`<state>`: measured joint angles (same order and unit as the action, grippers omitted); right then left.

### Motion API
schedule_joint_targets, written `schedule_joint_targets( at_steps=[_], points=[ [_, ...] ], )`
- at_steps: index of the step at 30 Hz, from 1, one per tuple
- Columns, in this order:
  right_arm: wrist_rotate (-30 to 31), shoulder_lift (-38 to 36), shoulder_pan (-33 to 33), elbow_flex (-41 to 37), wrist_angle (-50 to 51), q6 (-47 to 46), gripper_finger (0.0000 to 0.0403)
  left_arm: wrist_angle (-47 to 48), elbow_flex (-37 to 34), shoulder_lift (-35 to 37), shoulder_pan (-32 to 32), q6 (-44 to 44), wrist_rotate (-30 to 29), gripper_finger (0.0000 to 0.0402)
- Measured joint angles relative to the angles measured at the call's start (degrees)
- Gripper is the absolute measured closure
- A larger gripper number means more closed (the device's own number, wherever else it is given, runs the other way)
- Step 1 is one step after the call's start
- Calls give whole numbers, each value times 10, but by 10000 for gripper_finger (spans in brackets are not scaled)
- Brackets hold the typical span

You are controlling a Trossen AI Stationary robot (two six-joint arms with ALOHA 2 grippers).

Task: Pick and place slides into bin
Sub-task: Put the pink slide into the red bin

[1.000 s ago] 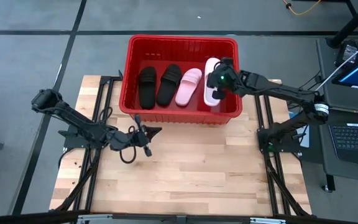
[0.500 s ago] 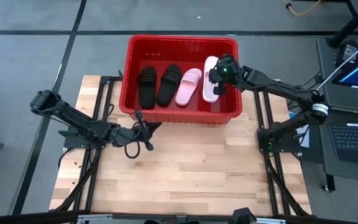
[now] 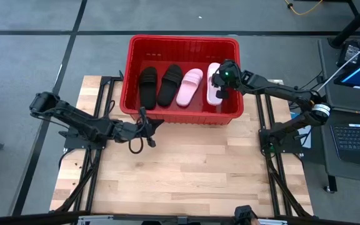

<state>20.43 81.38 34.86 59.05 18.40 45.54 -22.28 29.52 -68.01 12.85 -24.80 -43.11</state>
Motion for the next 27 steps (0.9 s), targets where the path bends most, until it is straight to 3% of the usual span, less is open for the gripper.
schedule_joint_targets(
  at_steps=[12,27],
  points=[
    [-33,14,31,-30,-42,2,397,3,0,0,-59,0,85,399],
    [-25,85,48,-30,-74,32,397,1,0,0,-81,0,118,400]
  ],
)
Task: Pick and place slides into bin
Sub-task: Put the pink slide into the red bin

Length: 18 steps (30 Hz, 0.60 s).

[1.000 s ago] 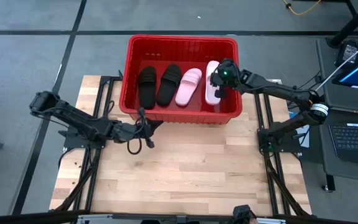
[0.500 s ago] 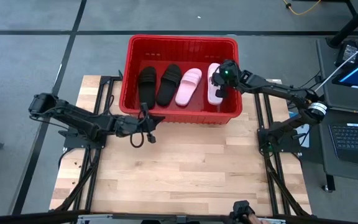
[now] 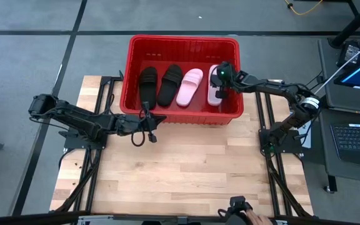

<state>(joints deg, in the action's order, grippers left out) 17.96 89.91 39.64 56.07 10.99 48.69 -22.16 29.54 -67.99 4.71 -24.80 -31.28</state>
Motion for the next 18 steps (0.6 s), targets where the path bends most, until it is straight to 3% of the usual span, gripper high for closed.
schedule_joint_targets(
  at_steps=[7,18],
  points=[
    [-54,0,2,0,0,5,397,0,0,0,0,0,1,398],
    [-56,0,3,0,5,-2,397,-1,0,0,0,0,1,397]
  ],
)
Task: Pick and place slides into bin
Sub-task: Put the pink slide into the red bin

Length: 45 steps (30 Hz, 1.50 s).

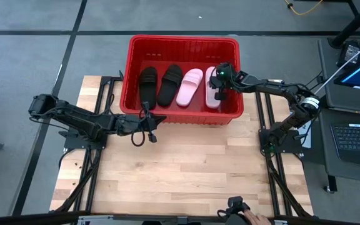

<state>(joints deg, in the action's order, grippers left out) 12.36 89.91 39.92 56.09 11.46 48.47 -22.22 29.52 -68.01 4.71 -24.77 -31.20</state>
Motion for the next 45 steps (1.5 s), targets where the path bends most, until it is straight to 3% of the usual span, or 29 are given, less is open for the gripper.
schedule_joint_targets(
  at_steps=[33,45],
  points=[
    [0,0,0,1,4,2,397,0,0,0,0,0,0,396],
    [1,3,0,49,66,-19,397,0,0,0,0,0,0,396]
  ],
)
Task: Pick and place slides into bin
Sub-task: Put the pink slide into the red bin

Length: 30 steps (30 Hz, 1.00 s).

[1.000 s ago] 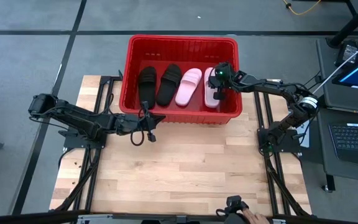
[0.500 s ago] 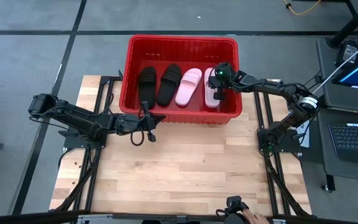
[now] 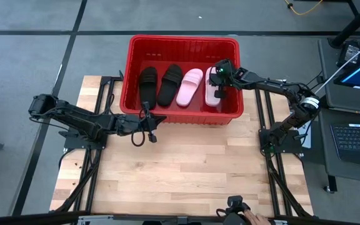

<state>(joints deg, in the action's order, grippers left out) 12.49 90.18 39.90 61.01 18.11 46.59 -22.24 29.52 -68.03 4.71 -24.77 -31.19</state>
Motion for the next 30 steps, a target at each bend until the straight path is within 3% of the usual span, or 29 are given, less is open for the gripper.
schedule_joint_targets(
  at_steps=[12,30],
  points=[
    [25,96,0,43,8,3,397,1,0,0,0,0,0,397],
    [14,108,0,78,73,-5,388,3,0,0,0,-11,0,399]
  ],
)
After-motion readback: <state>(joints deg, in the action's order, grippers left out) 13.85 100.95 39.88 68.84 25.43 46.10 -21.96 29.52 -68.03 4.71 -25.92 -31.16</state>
